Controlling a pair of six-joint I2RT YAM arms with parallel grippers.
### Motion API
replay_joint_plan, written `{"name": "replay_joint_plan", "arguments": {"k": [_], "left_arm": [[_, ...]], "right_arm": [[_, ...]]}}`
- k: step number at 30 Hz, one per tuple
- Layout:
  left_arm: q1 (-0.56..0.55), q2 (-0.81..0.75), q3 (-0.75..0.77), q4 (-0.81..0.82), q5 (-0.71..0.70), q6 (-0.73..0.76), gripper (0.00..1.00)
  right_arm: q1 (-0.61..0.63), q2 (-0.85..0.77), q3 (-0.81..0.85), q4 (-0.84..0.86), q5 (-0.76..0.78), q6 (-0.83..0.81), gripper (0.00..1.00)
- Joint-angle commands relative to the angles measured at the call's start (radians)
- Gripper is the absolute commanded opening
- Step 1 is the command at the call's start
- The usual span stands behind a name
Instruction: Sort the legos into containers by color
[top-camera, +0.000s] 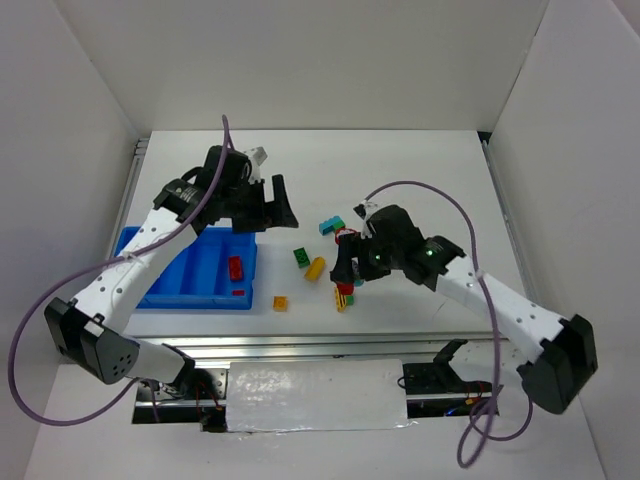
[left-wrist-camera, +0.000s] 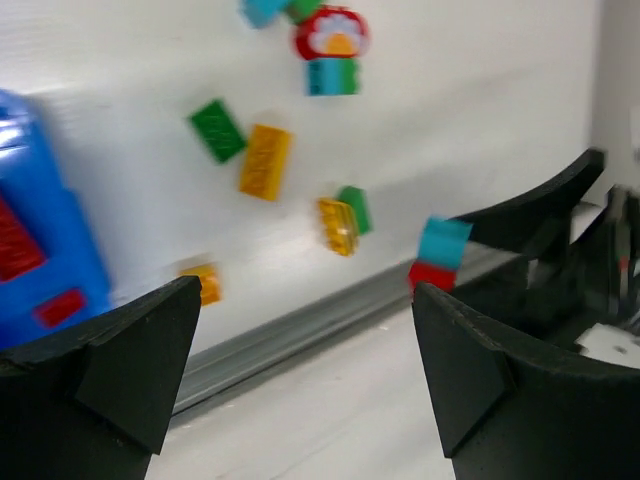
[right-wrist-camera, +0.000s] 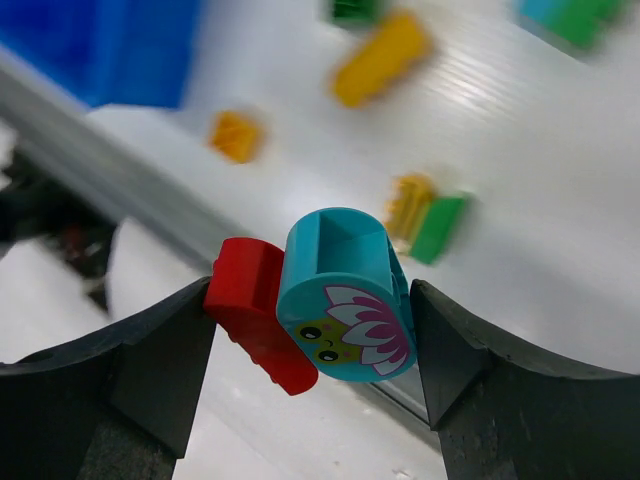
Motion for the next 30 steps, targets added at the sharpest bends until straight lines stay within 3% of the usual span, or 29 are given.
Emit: {"name": "replay_joint_plan", "arguments": {"k": [1,7,13,21,24,25,30], "left_arm": [[-0.009,0.025,0.008,0.163,0.257,-0.102,0.99],[-0.082,0.098,0.065,0.176,0.428,-0.120,0.99],[-0.185,0.147,0.047,0.195,0.474,-0.138,0.96],[-0.231,0.161,-0.004,0.222,0.479,-0.155,0.88],[-0.245,0.168,-0.001,0.225,0.468,-0.155,0.74],[-0.250,0.176,0.001,0.222,0.463,-0.154,0.60],[-0.257,0.193,0.011,0.203,0.448,-0.142,0.20]], "right_arm": [[0.065,-0.119,0.016,0.100,-0.116,-0.057,0.00],[0.097,-0.168,0.103,0.042,-0.080,-0.144,0.00],[0.098,-0.167,0.157,0.047,-0.072,-0.158,0.01],[0.116,-0.133,0.211,0.037,-0.104,-0.178,0.02],[0.122,-0.130,0.215,0.040,-0.106,-0.181,0.03],[0.130,-0.133,0.214,0.045,-0.107,-0.181,0.04],[0.147,-0.124,0.215,0.056,-0.130,-0.192,0.08]]}}
